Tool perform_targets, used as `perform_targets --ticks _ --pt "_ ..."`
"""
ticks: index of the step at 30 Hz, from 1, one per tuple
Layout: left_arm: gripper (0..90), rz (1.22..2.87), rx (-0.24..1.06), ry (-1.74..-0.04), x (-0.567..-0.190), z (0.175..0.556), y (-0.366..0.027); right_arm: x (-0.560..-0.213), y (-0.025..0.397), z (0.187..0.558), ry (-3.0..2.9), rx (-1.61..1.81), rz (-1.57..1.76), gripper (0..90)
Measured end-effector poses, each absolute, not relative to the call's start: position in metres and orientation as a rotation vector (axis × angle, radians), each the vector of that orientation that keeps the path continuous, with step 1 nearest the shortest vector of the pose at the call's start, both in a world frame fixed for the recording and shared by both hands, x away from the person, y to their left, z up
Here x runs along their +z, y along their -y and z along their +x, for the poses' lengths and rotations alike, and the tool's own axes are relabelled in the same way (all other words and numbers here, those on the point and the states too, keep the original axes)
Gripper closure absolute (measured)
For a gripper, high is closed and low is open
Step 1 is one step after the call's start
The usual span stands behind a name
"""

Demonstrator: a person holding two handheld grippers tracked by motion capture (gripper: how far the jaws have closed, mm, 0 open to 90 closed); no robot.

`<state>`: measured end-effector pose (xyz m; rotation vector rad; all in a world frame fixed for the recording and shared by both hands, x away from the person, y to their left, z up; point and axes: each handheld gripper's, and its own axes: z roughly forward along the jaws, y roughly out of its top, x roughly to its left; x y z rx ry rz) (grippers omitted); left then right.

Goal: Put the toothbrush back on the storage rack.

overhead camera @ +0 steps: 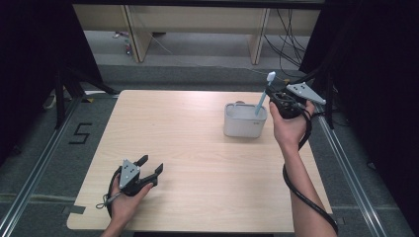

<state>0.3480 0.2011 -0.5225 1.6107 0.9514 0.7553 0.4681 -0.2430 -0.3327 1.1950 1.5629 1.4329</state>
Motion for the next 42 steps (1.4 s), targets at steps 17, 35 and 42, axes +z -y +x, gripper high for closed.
perform_targets --ticks 17,35,42 --pt "32.9 1.609 0.754 -0.951 -0.523 0.348 -0.201 -0.336 0.25 0.475 -1.556 1.408 1.209 86.0" --pt "32.9 1.608 0.749 -0.953 -0.523 0.348 -0.201 -0.346 0.254 0.476 -1.553 1.395 1.236 86.0" --pt "32.9 1.607 0.75 -0.951 -0.523 0.348 -0.201 -0.351 0.257 0.479 -1.553 1.382 1.242 86.0"
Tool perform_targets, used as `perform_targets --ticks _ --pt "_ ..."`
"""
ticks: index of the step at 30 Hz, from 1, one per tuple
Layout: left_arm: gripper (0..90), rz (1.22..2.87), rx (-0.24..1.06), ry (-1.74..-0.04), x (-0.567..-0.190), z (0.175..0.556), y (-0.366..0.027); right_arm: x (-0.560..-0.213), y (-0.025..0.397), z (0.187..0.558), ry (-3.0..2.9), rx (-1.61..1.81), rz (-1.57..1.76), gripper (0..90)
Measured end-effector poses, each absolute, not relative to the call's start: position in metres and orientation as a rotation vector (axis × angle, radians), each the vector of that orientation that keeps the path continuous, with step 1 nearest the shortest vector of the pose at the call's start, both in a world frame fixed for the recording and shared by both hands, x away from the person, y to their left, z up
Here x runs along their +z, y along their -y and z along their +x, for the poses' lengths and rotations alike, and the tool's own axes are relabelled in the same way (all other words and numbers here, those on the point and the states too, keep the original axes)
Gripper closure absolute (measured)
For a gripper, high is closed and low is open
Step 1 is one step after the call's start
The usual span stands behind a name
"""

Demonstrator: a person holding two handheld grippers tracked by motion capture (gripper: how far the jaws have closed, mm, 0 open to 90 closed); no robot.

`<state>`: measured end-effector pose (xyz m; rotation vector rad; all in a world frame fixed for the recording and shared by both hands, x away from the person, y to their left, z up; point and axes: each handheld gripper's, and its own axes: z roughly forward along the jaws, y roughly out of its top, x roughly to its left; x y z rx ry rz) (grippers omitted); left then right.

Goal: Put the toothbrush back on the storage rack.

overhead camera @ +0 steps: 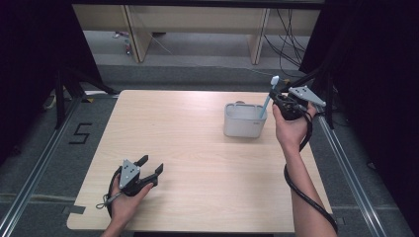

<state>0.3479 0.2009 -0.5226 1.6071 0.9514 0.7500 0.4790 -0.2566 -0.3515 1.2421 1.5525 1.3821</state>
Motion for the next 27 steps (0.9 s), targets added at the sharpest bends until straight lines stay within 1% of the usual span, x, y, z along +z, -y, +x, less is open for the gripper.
perform_targets --ticks 10,27 --pt "32.9 1.608 0.749 -0.952 -0.523 0.348 -0.201 -0.354 0.257 0.481 -1.551 1.371 1.254 85.9" --pt "32.9 1.607 0.75 -0.95 -0.523 0.348 -0.201 -0.374 0.256 0.487 -1.576 1.335 1.293 85.9"
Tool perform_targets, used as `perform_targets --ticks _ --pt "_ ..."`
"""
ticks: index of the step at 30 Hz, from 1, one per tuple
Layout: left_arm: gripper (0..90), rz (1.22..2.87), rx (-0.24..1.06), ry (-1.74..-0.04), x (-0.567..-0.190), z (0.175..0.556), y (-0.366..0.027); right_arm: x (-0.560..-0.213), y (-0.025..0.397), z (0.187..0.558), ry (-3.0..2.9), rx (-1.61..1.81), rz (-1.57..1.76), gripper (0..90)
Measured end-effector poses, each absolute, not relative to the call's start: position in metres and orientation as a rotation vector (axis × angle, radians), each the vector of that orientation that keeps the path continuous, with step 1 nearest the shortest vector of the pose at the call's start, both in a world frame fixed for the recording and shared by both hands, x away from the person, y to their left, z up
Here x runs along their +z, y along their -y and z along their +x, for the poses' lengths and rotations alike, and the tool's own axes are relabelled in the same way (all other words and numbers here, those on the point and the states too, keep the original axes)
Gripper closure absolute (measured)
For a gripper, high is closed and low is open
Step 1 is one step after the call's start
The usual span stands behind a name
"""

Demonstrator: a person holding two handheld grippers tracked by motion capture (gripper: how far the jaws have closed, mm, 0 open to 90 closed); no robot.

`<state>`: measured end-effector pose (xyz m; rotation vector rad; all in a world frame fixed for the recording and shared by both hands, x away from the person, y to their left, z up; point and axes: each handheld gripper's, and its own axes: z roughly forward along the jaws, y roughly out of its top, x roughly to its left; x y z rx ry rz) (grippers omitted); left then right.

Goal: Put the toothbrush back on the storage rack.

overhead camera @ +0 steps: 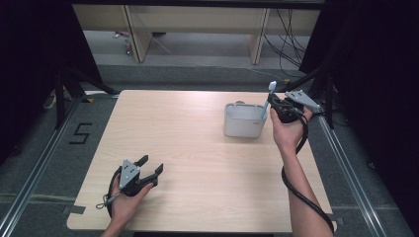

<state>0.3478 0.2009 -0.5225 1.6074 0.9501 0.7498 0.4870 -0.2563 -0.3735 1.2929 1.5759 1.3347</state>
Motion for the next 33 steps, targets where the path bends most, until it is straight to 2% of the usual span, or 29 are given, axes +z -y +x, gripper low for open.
perform_targets --ticks 33 --pt "32.9 1.61 0.748 -0.948 -0.522 0.347 -0.2 -0.413 0.252 0.491 -1.605 1.301 1.389 85.7"
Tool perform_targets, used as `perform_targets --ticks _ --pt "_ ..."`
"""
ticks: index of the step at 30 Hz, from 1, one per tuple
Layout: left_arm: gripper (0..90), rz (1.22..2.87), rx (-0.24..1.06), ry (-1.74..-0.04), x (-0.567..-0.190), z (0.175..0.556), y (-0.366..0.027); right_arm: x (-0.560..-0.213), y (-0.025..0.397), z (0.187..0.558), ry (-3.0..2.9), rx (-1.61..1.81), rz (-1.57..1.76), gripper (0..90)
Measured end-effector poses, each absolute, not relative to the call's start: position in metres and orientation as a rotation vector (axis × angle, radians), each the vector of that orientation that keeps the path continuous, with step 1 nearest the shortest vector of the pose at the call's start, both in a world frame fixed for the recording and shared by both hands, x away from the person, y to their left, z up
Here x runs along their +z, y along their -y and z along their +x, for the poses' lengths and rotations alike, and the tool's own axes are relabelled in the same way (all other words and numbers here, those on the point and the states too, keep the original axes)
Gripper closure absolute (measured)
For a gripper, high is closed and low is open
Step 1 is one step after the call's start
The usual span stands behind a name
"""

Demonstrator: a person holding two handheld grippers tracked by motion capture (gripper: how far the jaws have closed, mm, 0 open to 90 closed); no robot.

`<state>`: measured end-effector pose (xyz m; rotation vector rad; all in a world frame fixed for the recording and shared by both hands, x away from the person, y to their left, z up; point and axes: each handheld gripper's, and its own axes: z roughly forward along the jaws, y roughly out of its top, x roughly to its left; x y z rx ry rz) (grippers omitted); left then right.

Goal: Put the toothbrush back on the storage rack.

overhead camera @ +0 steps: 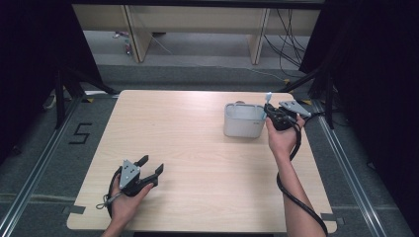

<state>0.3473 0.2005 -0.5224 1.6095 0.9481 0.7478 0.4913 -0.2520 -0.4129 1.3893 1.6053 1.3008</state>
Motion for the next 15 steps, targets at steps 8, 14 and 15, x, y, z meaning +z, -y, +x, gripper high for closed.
perform_targets --ticks 8,14,15 --pt "32.9 1.608 0.746 -0.948 -0.522 0.347 -0.201 -0.424 0.252 0.494 -1.609 1.282 1.387 85.7" --pt "32.8 1.608 0.746 -0.948 -0.522 0.347 -0.201 -0.426 0.254 0.495 -1.604 1.274 1.412 85.7" --pt "32.9 1.608 0.746 -0.948 -0.522 0.347 -0.201 -0.428 0.255 0.497 -1.602 1.273 1.388 85.7"
